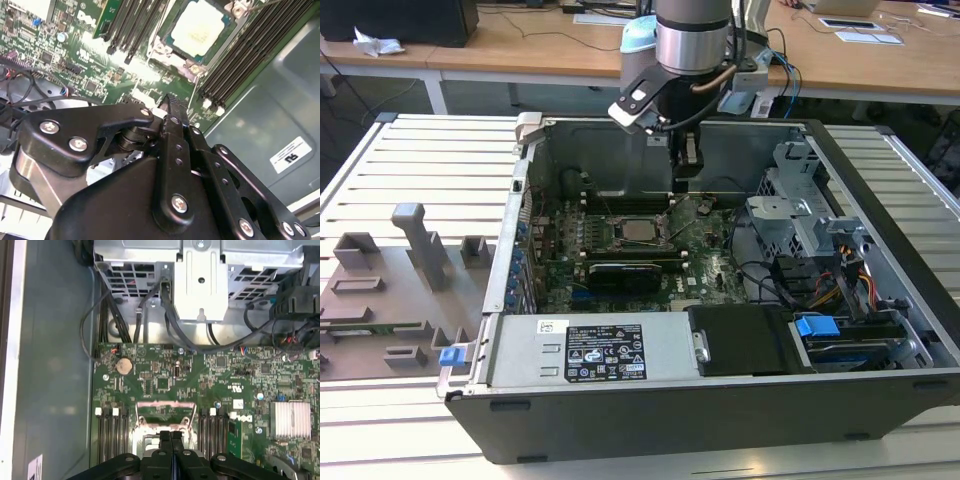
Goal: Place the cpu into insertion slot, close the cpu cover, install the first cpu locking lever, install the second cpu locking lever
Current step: 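Close the cpu cover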
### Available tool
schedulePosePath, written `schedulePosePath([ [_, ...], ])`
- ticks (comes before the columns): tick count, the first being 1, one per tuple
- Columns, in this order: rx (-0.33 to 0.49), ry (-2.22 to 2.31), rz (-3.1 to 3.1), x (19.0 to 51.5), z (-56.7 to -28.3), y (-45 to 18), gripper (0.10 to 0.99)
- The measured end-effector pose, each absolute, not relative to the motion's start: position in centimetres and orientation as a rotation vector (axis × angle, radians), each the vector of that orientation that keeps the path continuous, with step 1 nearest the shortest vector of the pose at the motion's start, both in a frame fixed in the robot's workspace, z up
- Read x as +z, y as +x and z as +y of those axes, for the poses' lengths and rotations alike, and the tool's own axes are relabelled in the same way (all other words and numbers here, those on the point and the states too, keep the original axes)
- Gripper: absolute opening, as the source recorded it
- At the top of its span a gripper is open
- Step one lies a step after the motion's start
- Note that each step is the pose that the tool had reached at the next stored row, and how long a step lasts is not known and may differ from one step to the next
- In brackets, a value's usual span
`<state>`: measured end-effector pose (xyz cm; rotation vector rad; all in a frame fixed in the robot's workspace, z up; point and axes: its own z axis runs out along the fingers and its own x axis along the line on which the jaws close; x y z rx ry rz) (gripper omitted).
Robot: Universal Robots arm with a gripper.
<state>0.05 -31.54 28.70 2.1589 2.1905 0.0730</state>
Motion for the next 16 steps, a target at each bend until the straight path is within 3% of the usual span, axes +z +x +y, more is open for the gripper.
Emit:
schedulePosePath([
  [16, 0.064, 2.159, 2.191, 28.7, -31.5, 3.8, 0.106],
])
